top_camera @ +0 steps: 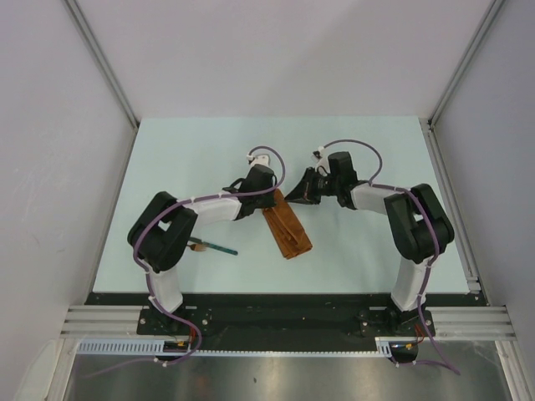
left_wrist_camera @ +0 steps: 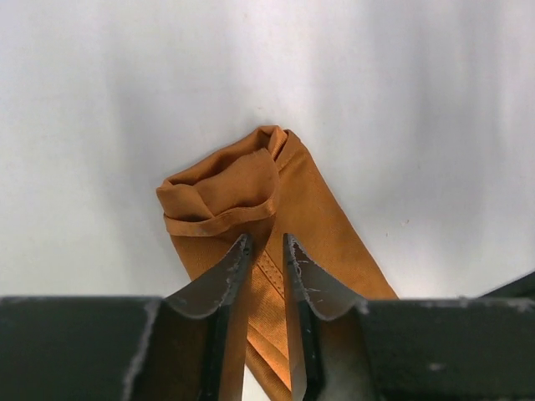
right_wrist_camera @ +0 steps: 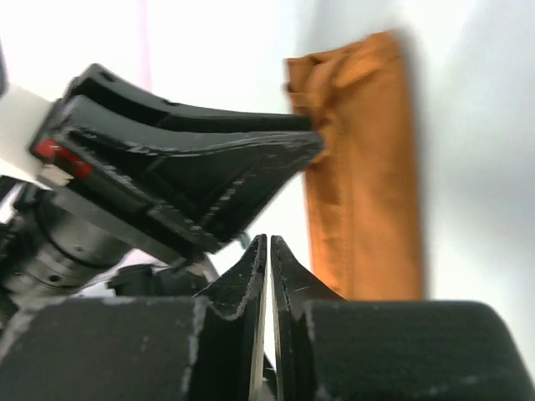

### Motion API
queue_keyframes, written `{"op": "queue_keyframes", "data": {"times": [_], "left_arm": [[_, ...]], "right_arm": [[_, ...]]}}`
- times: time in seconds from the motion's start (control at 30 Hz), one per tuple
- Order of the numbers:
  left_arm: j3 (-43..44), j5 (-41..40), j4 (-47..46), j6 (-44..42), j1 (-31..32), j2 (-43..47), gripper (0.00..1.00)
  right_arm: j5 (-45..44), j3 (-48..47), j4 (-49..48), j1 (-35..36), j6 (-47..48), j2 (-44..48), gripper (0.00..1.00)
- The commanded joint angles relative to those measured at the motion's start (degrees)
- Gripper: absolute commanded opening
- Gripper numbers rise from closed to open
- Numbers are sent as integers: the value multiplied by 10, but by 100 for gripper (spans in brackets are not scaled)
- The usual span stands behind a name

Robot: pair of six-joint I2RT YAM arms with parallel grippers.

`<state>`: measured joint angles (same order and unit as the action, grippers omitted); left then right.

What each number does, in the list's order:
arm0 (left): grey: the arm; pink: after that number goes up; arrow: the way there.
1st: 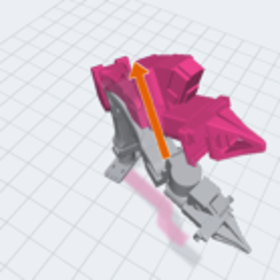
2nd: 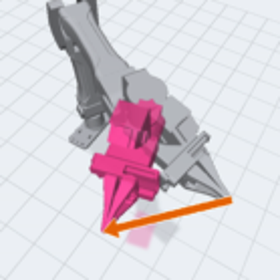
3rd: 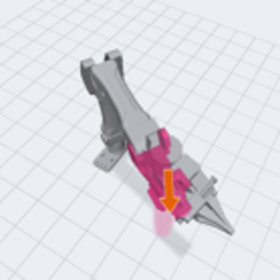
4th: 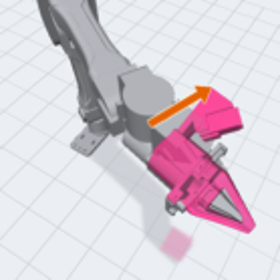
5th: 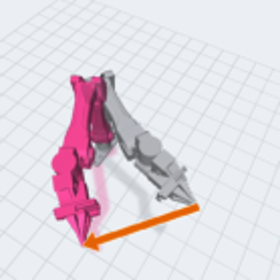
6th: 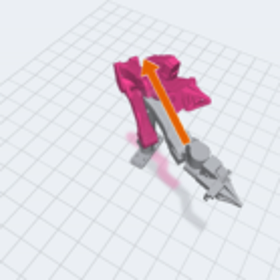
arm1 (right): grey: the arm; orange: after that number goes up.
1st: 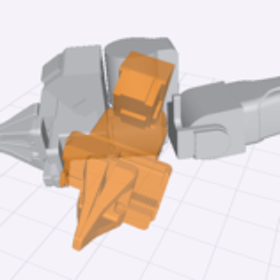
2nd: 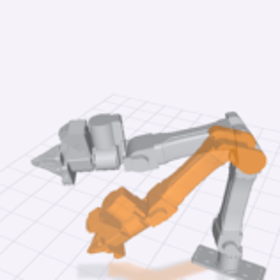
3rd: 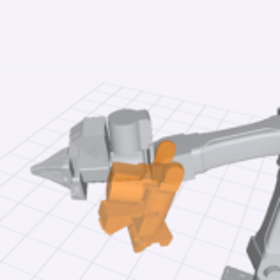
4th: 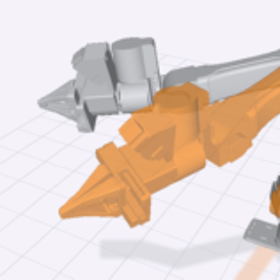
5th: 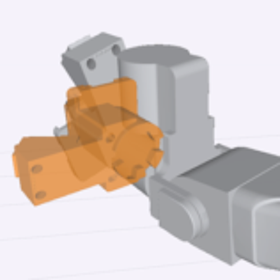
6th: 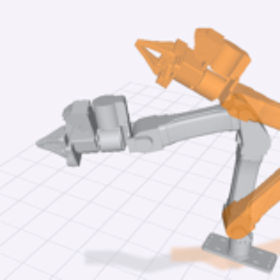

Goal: Fold the napkin into a case and place the utensils inside
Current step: Grasp the top corner of the smaller rectangle folded napkin from the folded napkin.

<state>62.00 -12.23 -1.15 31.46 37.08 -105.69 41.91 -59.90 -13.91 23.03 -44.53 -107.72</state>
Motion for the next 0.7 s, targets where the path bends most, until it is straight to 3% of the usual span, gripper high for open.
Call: {"op": "queue_keyframes", "data": {"times": [0.0,0.17,0.37,0.67], "left_arm": [[20,36,-1,-3,-10,3,27],[-1,37,-17,-4,-16,26,33],[-34,27,-36,-6,-20,79,31],[5,11,8,-44,-25,44,36]], "right_arm": [[-16,16,59,-10,59,9,9],[-14,25,33,-9,56,-12,9],[-12,-1,-23,-3,34,-63,8],[-33,-80,-52,20,-6,-129,6]]}}
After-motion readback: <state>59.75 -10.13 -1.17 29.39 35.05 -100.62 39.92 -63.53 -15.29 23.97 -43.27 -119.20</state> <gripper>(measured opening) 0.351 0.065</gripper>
